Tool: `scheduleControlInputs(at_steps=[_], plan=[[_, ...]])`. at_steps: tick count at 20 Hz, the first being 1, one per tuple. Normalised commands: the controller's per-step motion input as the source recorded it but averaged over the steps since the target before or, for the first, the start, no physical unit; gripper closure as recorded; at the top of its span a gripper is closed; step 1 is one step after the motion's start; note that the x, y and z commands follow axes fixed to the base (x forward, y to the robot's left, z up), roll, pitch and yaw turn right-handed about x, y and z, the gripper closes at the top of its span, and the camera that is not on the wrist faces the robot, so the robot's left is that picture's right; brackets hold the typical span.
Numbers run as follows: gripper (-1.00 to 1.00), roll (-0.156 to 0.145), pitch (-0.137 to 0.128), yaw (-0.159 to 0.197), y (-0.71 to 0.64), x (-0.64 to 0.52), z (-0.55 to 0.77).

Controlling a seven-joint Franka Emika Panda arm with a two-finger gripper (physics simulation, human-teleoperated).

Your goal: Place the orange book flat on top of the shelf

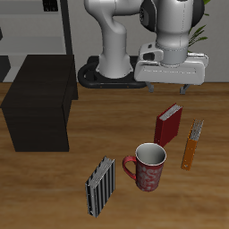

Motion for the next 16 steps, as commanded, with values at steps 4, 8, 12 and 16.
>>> scheduleControlInputs(at_steps=[4, 8, 12, 16], plan=[[-1.0, -0.01, -0.028, -0.018, 0.34, 0.15, -0.06], [-1.0, 0.032, 0.003, -0.045, 0.36, 0.24, -0.14], [-1.0, 0.037, 0.025, -0.02, 0.25, 0.12, -0.24], [-1.0, 0.04, 0.015, 0.016, 0.24, 0.19, -0.34]])
